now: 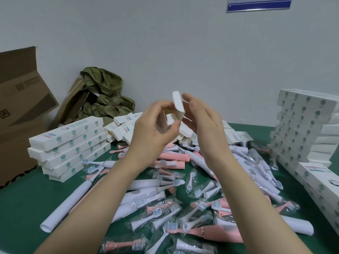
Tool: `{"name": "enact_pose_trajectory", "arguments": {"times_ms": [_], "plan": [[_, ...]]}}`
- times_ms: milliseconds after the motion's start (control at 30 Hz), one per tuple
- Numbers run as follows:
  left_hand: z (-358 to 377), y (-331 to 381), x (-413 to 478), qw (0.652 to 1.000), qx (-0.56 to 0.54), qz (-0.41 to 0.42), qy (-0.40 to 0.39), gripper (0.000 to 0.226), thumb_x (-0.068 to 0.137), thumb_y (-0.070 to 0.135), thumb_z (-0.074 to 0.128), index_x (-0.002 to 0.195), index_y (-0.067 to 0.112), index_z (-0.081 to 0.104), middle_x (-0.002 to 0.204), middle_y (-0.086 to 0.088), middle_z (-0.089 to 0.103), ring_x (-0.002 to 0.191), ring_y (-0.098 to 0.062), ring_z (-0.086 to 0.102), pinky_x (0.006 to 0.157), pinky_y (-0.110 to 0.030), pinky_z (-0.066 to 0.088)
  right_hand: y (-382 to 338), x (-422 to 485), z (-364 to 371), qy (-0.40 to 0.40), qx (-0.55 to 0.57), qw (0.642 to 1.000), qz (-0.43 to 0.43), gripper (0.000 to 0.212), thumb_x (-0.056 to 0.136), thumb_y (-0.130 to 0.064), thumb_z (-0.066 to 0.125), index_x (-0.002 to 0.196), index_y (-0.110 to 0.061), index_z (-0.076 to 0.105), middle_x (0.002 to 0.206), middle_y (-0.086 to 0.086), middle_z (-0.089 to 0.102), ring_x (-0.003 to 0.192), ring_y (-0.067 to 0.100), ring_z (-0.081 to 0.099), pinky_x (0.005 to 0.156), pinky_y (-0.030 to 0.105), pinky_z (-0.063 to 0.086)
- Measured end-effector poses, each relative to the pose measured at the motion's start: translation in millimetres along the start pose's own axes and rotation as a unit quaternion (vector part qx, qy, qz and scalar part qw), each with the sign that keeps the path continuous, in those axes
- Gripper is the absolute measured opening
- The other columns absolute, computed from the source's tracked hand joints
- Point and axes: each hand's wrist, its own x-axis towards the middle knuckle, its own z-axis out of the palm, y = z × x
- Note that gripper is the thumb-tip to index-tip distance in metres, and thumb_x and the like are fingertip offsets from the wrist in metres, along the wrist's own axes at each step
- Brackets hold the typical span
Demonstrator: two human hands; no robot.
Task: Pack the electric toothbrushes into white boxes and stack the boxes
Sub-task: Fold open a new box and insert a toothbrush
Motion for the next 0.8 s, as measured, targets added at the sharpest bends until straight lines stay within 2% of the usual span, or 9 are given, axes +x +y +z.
{"name": "enact_pose_trajectory", "arguments": {"times_ms": [33,100,200,267,333,400,533,667,800], "plan": [[2.3,1.6,-0.6,1.0,0.011,0.003,-0.002,0.027,0.079,0.021,0.064,0.104,0.029,0.056,0.096,0.016,0.063,0.079,-0.001,0.052,0.074,-0.014,0.039,-4.4,0.2,2.3,-0.012,-0.011,1.0,-0.007,0.025,0.091,-0.033,0.044,0.09,-0.026,0.068,0.09,-0.01,0.07,0.093,0.004,0.064,0.09,0.028,0.049],[5.2,4.7,-1.2,1.0,0.023,-0.001,0.004,0.031,0.076,0.021,0.067,0.105,0.028,0.058,0.094,0.014,0.062,0.08,0.0,0.053,0.074,-0.015,0.04,-7.1,-2.6,6.2,-0.015,-0.07,0.997,-0.042,0.026,0.093,-0.034,0.044,0.09,-0.014,0.06,0.077,0.006,0.06,0.079,0.021,0.056,0.076,0.036,0.045],[8.8,7.2,-2.7,0.998,0.066,-0.008,0.012,0.04,0.072,0.028,0.069,0.107,0.033,0.052,0.093,0.017,0.062,0.085,-0.003,0.057,0.072,-0.019,0.043,-4.0,-6.3,6.1,-0.001,-0.117,0.991,-0.072,0.022,0.097,-0.02,0.043,0.096,-0.011,0.064,0.083,0.02,0.058,0.078,0.033,0.053,0.074,0.047,0.048],[10.6,9.2,-3.8,0.997,0.053,-0.037,0.035,0.05,0.066,0.032,0.072,0.109,0.035,0.046,0.096,0.024,0.064,0.086,0.004,0.058,0.069,-0.01,0.041,-1.0,-7.8,3.6,0.015,-0.146,0.987,-0.067,0.028,0.098,-0.015,0.044,0.111,-0.021,0.068,0.088,0.012,0.067,0.085,0.028,0.059,0.076,0.038,0.05],[10.6,9.9,-4.0,0.997,0.036,-0.053,0.051,0.052,0.062,0.033,0.074,0.107,0.031,0.046,0.095,0.028,0.062,0.082,0.008,0.058,0.065,-0.005,0.038,4.1,-9.0,1.8,0.024,-0.192,0.977,-0.086,0.033,0.098,-0.015,0.046,0.124,-0.024,0.063,0.079,0.002,0.068,0.068,0.007,0.057,0.062,0.016,0.045],[10.6,10.1,-4.1,0.997,0.037,-0.05,0.055,0.047,0.063,0.031,0.072,0.103,0.029,0.049,0.095,0.026,0.061,0.081,0.006,0.058,0.064,-0.006,0.04,7.9,-10.9,4.0,0.026,-0.239,0.964,-0.117,0.035,0.097,-0.013,0.046,0.127,-0.02,0.061,0.07,-0.007,0.062,0.06,-0.001,0.049,0.058,0.008,0.037],[14.6,7.6,-6.5,0.996,0.028,-0.076,0.045,0.038,0.065,0.031,0.065,0.098,0.037,0.046,0.089,0.024,0.063,0.074,0.003,0.059,0.06,-0.007,0.04,12.7,-13.2,5.4,0.014,-0.302,0.94,-0.157,0.038,0.095,-0.005,0.044,0.131,-0.01,0.057,0.105,0.006,0.068,0.08,-0.003,0.048,0.072,-0.002,0.033],[18.0,-4.4,-16.1,0.991,0.05,-0.124,0.013,0.063,0.06,0.04,0.075,0.116,0.033,0.047,0.104,0.023,0.063,0.094,0.007,0.057,0.077,-0.007,0.041,19.1,-14.8,2.0,0.029,-0.293,0.945,-0.14,0.036,0.097,-0.004,0.045,0.131,-0.01,0.057,0.097,-0.001,0.062,0.079,-0.009,0.05,0.072,0.0,0.034],[19.0,-11.0,-24.5,0.991,0.071,-0.111,0.013,0.025,0.061,0.04,0.07,0.078,0.037,0.052,0.074,0.025,0.06,0.069,0.008,0.053,0.057,-0.006,0.037,23.7,-14.9,2.5,0.014,-0.306,0.938,-0.16,0.035,0.096,-0.003,0.046,0.129,-0.008,0.058,0.122,0.004,0.063,0.111,0.002,0.047,0.09,0.004,0.033]]}}
